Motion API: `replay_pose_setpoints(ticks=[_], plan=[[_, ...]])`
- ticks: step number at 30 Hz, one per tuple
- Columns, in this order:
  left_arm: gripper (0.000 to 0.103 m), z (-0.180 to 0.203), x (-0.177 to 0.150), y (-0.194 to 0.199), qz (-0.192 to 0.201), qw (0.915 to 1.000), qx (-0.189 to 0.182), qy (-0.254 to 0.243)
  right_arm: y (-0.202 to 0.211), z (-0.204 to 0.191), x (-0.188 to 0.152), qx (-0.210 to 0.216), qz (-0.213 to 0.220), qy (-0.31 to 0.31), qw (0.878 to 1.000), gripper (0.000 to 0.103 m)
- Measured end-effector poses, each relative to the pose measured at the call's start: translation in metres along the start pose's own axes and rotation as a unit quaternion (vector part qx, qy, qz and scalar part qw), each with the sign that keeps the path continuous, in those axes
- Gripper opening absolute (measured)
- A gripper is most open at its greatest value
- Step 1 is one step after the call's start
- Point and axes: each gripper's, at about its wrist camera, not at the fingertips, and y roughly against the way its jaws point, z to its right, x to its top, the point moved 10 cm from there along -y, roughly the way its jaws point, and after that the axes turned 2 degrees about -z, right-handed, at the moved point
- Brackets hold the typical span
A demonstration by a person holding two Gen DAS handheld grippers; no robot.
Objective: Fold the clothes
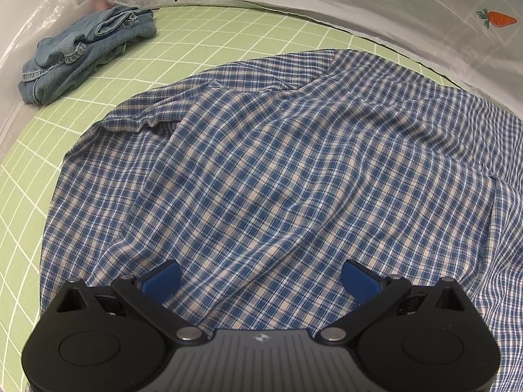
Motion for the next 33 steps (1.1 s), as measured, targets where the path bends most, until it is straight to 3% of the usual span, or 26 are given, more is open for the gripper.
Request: replay_pose_setpoints(ticks=[3,5,7,8,9,11,12,14,17,22,24,26,29,31,33], plan=[[0.103,0.0,0.0,0.0,0.002,1.0,0.0,0.0,-0.013,0.008,-0.004,-0.031,-0.008,-0.016,0.999,0.077],[0.103,0.0,0.0,0.0,0.002,1.0,0.0,-0.001,-0.02,0.015,-0.006,-0.054,-0.016,-0.018,0.998,0.07],[0.103,0.0,0.0,0.0,0.003,1.0,-0.001,-0.001,-0.021,0.023,-0.005,-0.077,-0.006,-0.009,0.997,0.051],[0.103,0.0,0.0,0.0,0.003,1.0,-0.001,-0.001,-0.022,0.024,-0.003,-0.074,-0.002,-0.005,0.997,0.045],[0.103,0.0,0.001,0.0,0.003,1.0,-0.001,-0.001,-0.021,0.025,-0.001,-0.066,0.0,-0.006,0.998,0.03],[0.103,0.0,0.001,0.0,0.004,1.0,-0.001,-0.002,-0.022,0.028,0.004,-0.053,0.001,-0.014,0.998,0.016],[0.103,0.0,0.001,0.0,0.004,1.0,-0.001,-0.002,-0.023,0.029,0.006,-0.042,0.001,-0.019,0.999,0.003],[0.103,0.0,0.002,0.0,0.004,1.0,-0.001,-0.002,-0.021,0.03,0.013,-0.018,0.007,-0.031,0.999,0.003],[0.103,0.0,0.002,0.001,0.005,1.0,-0.001,-0.002,0.004,0.026,0.037,0.03,0.053,-0.039,0.997,0.003],[0.103,0.0,0.002,0.002,0.005,1.0,-0.001,-0.001,0.102,0.025,0.074,0.12,0.17,-0.032,0.978,0.003],[0.103,0.0,0.002,0.002,0.007,1.0,-0.001,-0.001,0.129,0.035,0.066,0.118,0.192,-0.017,0.974,0.003],[0.103,0.0,0.002,0.003,0.01,1.0,0.0,0.0,0.124,0.059,0.039,0.088,0.169,-0.013,0.982,0.003],[0.103,0.001,0.002,0.003,0.008,1.0,0.0,0.001,0.086,0.102,-0.02,0.034,0.071,-0.037,0.996,0.003],[0.103,0.001,0.002,0.002,0.006,1.0,0.0,0.001,0.069,0.125,-0.054,0.017,0.013,-0.072,0.997,0.005],[0.103,0.001,0.002,0.002,0.005,1.0,0.0,0.0,0.069,0.131,-0.061,0.018,0.006,-0.086,0.996,0.013]])
